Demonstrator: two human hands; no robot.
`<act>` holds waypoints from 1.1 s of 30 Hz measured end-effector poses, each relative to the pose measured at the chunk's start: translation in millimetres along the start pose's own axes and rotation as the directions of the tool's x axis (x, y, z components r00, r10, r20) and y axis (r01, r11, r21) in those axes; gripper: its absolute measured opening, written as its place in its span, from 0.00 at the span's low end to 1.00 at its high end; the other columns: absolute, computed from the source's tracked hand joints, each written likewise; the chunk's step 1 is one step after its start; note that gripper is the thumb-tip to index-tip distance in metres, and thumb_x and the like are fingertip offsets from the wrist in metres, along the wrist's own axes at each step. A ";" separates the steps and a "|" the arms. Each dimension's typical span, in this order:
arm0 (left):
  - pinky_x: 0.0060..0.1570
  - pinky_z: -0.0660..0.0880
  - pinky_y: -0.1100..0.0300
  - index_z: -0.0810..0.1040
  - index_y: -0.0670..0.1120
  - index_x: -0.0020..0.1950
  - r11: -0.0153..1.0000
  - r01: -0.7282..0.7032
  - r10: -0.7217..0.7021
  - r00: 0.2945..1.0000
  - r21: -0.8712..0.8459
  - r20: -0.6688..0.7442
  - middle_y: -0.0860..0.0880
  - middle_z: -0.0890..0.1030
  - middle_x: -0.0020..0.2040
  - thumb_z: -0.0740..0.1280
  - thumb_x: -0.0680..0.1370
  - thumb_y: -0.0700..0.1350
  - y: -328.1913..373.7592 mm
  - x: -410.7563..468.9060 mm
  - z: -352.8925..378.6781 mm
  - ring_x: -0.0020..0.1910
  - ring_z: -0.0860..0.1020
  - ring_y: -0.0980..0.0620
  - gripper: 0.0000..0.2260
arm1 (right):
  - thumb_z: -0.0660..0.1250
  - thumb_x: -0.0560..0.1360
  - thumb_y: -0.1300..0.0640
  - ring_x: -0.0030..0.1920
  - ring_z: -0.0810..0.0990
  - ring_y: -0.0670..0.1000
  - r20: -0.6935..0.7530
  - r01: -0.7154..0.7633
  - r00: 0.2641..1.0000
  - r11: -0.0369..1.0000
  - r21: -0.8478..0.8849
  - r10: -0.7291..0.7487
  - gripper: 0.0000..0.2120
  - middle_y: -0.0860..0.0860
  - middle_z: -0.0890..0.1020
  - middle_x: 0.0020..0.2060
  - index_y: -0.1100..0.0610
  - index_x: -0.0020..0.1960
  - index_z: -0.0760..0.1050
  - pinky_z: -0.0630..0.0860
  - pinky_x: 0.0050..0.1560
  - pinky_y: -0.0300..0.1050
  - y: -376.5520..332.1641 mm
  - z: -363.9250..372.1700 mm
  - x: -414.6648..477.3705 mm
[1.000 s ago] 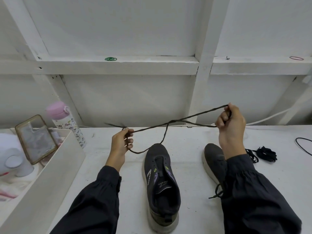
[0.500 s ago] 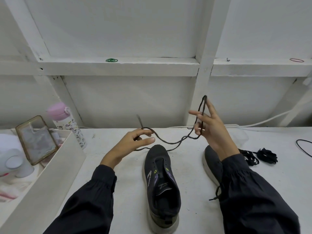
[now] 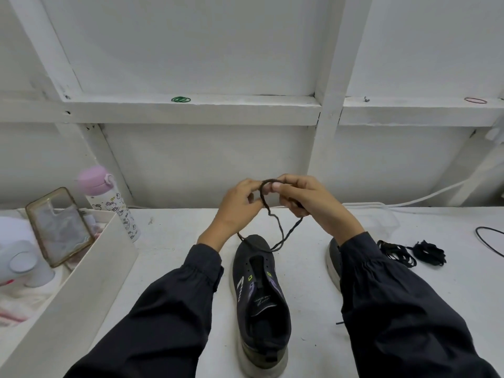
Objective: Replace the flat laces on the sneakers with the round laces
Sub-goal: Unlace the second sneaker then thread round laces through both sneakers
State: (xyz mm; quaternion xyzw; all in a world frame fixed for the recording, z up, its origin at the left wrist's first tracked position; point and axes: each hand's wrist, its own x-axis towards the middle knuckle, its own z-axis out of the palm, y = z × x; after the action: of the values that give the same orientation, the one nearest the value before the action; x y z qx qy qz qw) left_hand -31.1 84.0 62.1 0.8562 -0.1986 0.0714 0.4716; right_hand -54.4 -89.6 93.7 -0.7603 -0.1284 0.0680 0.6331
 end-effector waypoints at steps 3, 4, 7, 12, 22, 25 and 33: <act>0.43 0.69 0.66 0.82 0.55 0.38 0.993 0.055 -0.043 0.992 -0.101 0.115 0.49 0.78 0.46 0.62 0.72 0.37 -1.3 -6.8 -7.2 0.40 0.71 0.51 0.14 | 0.65 0.79 0.58 0.25 0.61 0.45 -0.131 -0.022 0.991 0.999 0.044 0.027 0.09 0.48 0.69 0.26 0.64 0.52 0.80 0.57 0.24 0.34 7.7 -12.5 0.5; 0.46 0.71 0.62 0.81 0.54 0.35 0.987 0.083 -0.068 0.992 -0.135 0.107 0.49 0.79 0.44 0.62 0.71 0.40 -2.4 -8.9 -9.5 0.41 0.73 0.48 0.12 | 0.66 0.79 0.58 0.25 0.62 0.45 -0.168 -0.026 0.985 0.998 0.056 0.035 0.07 0.48 0.69 0.26 0.62 0.50 0.80 0.57 0.24 0.35 10.7 -16.5 0.0; 0.44 0.71 0.62 0.79 0.50 0.36 0.962 0.143 -0.165 0.983 -0.231 -0.076 0.52 0.80 0.38 0.62 0.75 0.38 -8.7 -8.4 -18.8 0.37 0.76 0.57 0.11 | 0.72 0.74 0.59 0.24 0.64 0.47 -0.291 -0.031 0.956 0.998 0.062 0.048 0.04 0.46 0.70 0.24 0.59 0.43 0.79 0.60 0.26 0.38 22.0 -29.4 -3.0; 0.32 0.65 0.68 0.76 0.46 0.40 0.918 0.184 -0.278 0.930 -0.352 -0.238 0.55 0.77 0.37 0.56 0.79 0.36 -16.6 0.2 -30.9 0.32 0.67 0.57 0.12 | 0.76 0.70 0.55 0.25 0.66 0.47 -0.302 -0.048 0.952 0.999 0.025 0.053 0.09 0.49 0.71 0.24 0.59 0.42 0.80 0.67 0.29 0.36 37.9 -35.3 -6.7; 0.25 0.64 0.69 0.69 0.47 0.41 0.755 0.147 -0.395 0.880 -0.639 -0.264 0.50 0.75 0.37 0.52 0.78 0.35 -4.9 11.9 -30.4 0.30 0.67 0.55 0.12 | 0.65 0.80 0.58 0.21 0.66 0.47 -0.215 -0.130 0.969 0.991 -0.026 0.121 0.07 0.51 0.75 0.24 0.58 0.47 0.80 0.64 0.27 0.39 68.2 -29.8 11.1; 0.27 0.64 0.67 0.70 0.46 0.41 0.728 0.132 -0.381 0.894 -0.672 -0.237 0.51 0.75 0.37 0.51 0.78 0.34 -1.7 17.4 -30.9 0.31 0.71 0.55 0.12 | 0.69 0.77 0.59 0.20 0.66 0.49 -0.034 -0.307 0.952 0.939 -0.153 0.305 0.08 0.54 0.79 0.28 0.51 0.55 0.79 0.64 0.23 0.37 83.0 -23.6 18.7; 0.31 0.63 0.65 0.73 0.47 0.45 0.795 0.124 -0.329 0.910 -0.594 -0.252 0.52 0.77 0.40 0.53 0.79 0.35 -8.3 19.3 -36.0 0.34 0.71 0.57 0.12 | 0.62 0.79 0.65 0.22 0.75 0.50 -0.163 -0.312 0.946 0.927 -0.210 0.281 0.09 0.58 0.80 0.33 0.62 0.43 0.79 0.66 0.22 0.38 101.2 -10.8 46.1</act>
State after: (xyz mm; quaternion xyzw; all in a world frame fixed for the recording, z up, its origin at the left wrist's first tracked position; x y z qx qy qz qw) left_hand -7.8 112.8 81.3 0.6695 -0.0200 0.0992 0.7359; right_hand 3.6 -103.6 -0.8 -0.8428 0.0225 0.0980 0.5287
